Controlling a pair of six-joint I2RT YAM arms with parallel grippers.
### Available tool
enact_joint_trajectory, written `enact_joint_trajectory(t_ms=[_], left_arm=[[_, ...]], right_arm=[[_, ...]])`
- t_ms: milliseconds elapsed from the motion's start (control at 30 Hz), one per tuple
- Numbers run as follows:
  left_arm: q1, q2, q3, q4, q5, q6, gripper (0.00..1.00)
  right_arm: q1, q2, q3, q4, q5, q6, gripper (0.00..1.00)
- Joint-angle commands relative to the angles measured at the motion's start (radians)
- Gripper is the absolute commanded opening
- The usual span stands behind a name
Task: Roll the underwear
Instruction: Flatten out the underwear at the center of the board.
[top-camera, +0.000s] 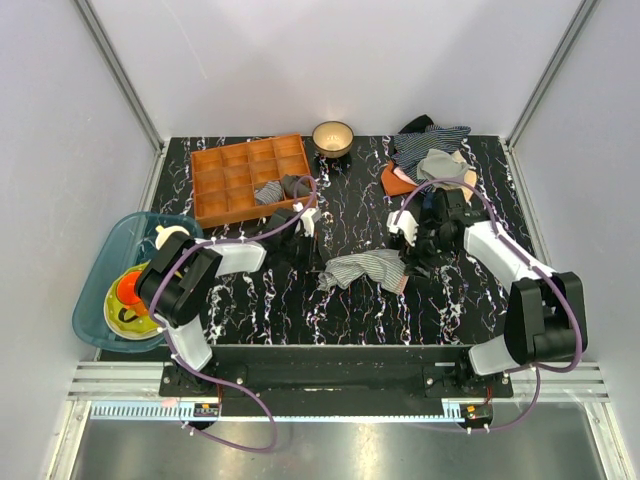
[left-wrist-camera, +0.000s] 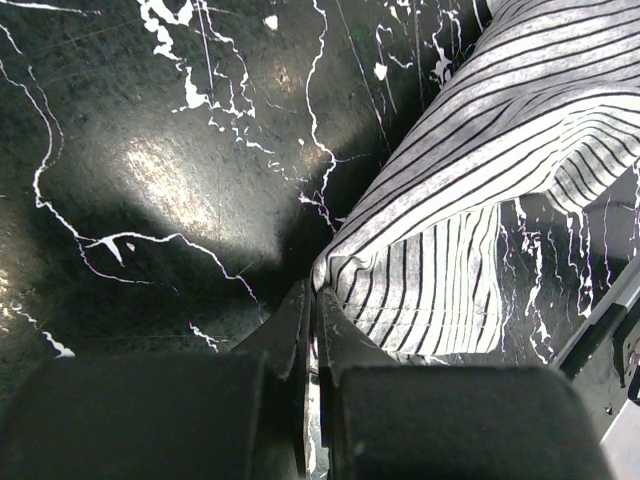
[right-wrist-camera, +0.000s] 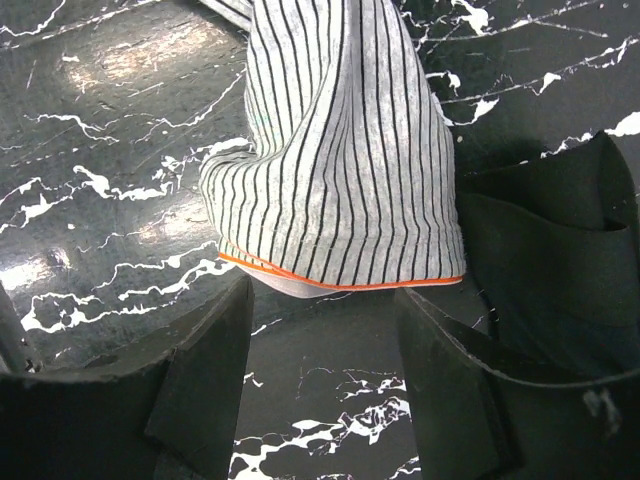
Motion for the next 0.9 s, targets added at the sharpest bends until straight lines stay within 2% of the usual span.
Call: enact_joint_trajectory(t_ms=[0, 100, 200, 367, 567, 633, 833, 867], left_arm=[[0.008, 0.005, 0.053, -0.038, 0.03, 0.047, 0.0], [0.008, -0.002, 0.065, -0.062, 0.037, 0.061, 0.0], [0.008, -0.018, 0.066, -0.07, 0.044, 0.067, 0.0], [0.008, -0.042, 0.051, -0.067, 0.057, 0.061, 0.0], [0.008, -0.045, 0.04, -0.059, 0.08, 0.052, 0.0], [0.008, -0.045, 0.039, -0.055, 0.086, 0.047, 0.0], [0.008, -0.045, 0.04, -0.056, 0.096, 0.049, 0.0], [0.008, -0.047, 0.042, -0.056, 0.096, 0.049, 0.0]], right_arm=[[0.015, -0.073, 0.018, 0.009, -0.097, -0.055, 0.66], [0.027, -0.122, 0.064, -0.096, -0.175, -0.095, 0.67], [0.122, -0.124, 0.035, -0.138, -0.143, -0.142, 0.66], [0.291, -0.107, -0.1, 0.021, 0.016, -0.092, 0.64], [0.343, -0.027, -0.154, 0.26, 0.226, -0.038, 0.64], [0.346, -0.001, -0.166, 0.293, 0.295, -0.036, 0.64], [0.346, 0.03, -0.206, 0.333, 0.308, -0.024, 0.61], [0.346, 0.037, -0.207, 0.333, 0.308, -0.02, 0.56]])
